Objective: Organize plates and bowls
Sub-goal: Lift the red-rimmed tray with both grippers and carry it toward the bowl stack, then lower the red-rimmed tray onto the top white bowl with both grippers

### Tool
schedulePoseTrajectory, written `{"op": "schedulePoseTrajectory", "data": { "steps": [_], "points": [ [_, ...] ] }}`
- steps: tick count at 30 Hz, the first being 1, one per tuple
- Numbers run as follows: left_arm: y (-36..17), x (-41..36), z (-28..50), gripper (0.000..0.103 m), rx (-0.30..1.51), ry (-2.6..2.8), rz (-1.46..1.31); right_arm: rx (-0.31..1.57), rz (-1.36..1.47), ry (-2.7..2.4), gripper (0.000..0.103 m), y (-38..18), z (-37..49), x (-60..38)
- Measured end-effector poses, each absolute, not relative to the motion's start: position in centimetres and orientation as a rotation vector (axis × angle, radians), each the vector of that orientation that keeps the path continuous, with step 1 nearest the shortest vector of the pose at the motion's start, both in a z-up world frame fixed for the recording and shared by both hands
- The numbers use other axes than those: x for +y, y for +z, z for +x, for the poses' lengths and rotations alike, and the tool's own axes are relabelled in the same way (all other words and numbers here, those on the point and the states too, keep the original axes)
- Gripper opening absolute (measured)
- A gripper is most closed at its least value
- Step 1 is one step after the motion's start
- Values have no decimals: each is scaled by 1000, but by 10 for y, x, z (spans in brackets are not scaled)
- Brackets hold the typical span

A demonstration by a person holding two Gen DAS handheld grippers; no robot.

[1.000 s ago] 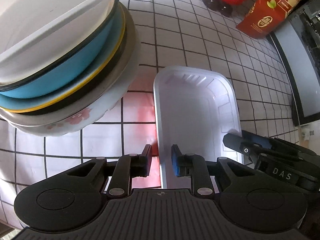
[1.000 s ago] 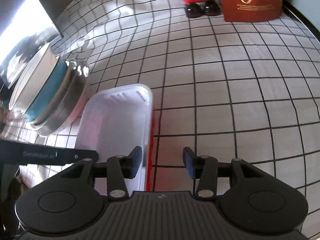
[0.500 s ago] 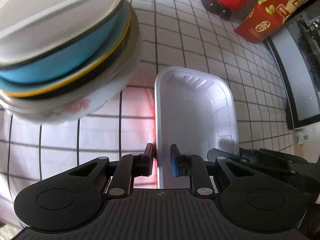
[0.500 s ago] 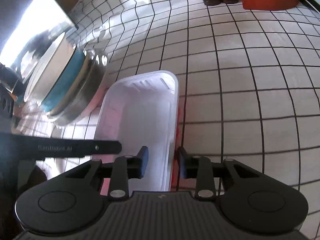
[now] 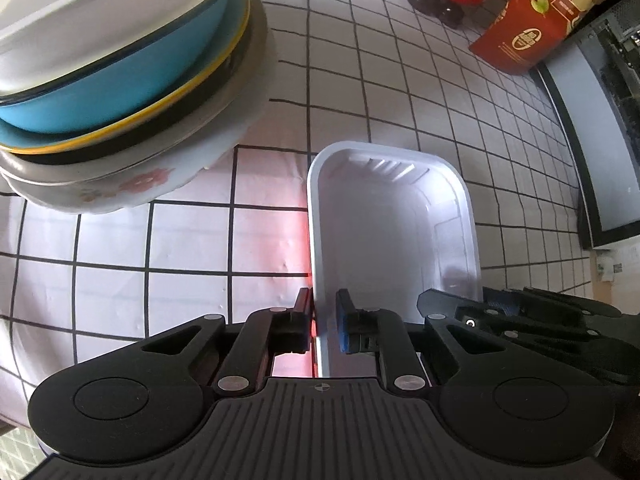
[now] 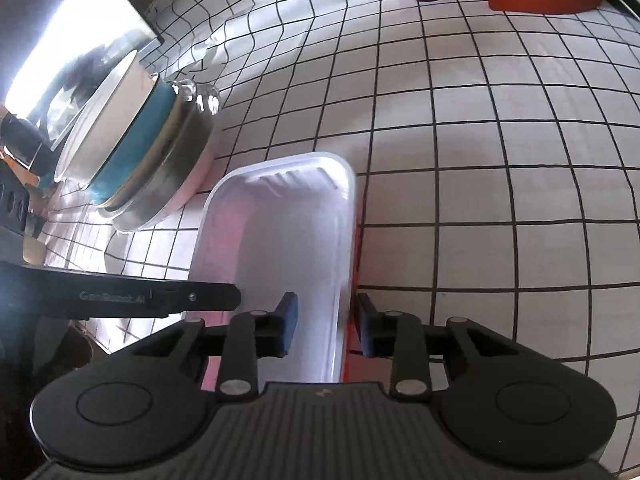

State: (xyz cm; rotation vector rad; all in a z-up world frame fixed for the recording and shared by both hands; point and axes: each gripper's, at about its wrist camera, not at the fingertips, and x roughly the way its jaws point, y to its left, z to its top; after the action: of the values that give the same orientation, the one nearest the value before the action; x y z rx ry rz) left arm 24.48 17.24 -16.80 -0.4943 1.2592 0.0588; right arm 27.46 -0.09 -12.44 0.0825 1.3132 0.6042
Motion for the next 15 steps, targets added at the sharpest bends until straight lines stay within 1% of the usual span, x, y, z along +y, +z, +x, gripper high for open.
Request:
{"op": "schedulePoseTrajectory", "data": {
  "steps": [3,5,8,11,13,15],
  "points": [
    [-164,166,246,16,1286,63,-474,1344,117,596,31,-122,275,-6],
    [-149,165,246,16,1262,51,-457,1328,135,593,31,-110,277,-8],
    [-105,172,246,16,1133,20,-443,1221,150,597,31,-72,287,-5],
    [-47,195,247,18,1014,-12,-455,1070,160,618,32,-18,302,12],
    [-8,215,252,18,980,-40,-418,971,141,660,32,21,310,32],
    [27,241,257,18,961,-48,-414,919,127,693,33,54,318,56]
  ]
}}
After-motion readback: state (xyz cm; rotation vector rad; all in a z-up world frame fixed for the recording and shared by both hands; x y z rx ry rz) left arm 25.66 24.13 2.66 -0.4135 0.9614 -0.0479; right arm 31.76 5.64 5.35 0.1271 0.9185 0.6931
